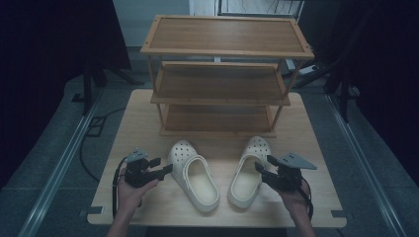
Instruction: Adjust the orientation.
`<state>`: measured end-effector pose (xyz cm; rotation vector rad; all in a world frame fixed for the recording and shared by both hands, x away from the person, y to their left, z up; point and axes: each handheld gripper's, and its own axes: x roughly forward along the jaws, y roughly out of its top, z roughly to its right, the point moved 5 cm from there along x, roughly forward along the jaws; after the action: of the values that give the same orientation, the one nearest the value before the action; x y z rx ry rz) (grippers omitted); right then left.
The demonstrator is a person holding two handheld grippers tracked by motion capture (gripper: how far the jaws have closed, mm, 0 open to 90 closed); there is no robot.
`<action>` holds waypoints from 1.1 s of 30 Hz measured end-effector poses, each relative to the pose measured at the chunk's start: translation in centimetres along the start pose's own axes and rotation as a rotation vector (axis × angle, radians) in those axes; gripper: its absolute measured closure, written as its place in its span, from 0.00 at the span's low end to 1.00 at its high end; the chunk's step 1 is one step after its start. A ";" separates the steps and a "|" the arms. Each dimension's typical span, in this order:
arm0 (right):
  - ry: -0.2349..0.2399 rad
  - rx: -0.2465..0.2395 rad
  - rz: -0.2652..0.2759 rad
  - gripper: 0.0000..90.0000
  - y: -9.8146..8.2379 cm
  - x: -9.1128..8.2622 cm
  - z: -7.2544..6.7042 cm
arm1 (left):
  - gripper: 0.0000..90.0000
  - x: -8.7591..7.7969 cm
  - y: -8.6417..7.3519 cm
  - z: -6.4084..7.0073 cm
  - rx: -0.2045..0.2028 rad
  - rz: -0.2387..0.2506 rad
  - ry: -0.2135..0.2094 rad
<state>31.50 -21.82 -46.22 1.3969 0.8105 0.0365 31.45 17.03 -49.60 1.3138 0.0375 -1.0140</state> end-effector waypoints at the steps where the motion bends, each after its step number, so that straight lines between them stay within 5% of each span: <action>1: 0.000 0.000 0.000 0.50 0.0 0.0 0.0 | 0.42 0.0 0.0 0.0 0.000 0.000 0.000; 4: 0.026 -0.015 -0.004 0.49 0.1 0.3 -1.1 | 0.42 0.1 -0.1 0.0 -0.003 -0.005 0.000; 10: 0.007 -0.032 0.016 0.51 0.4 0.1 -1.8 | 0.42 0.1 -0.1 0.1 0.002 -0.005 -0.002; 23: 0.113 -0.082 0.046 0.57 1.5 -0.6 -5.5 | 0.42 0.2 -0.1 0.2 0.006 -0.008 -0.003; 33: 0.240 -0.126 -0.055 0.86 0.1 1.3 -8.1 | 0.42 0.2 -0.1 0.2 0.003 -0.006 -0.003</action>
<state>28.27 -14.34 -46.37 1.2647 1.0280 0.2128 31.39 16.76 -49.67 1.3151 0.0375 -1.0214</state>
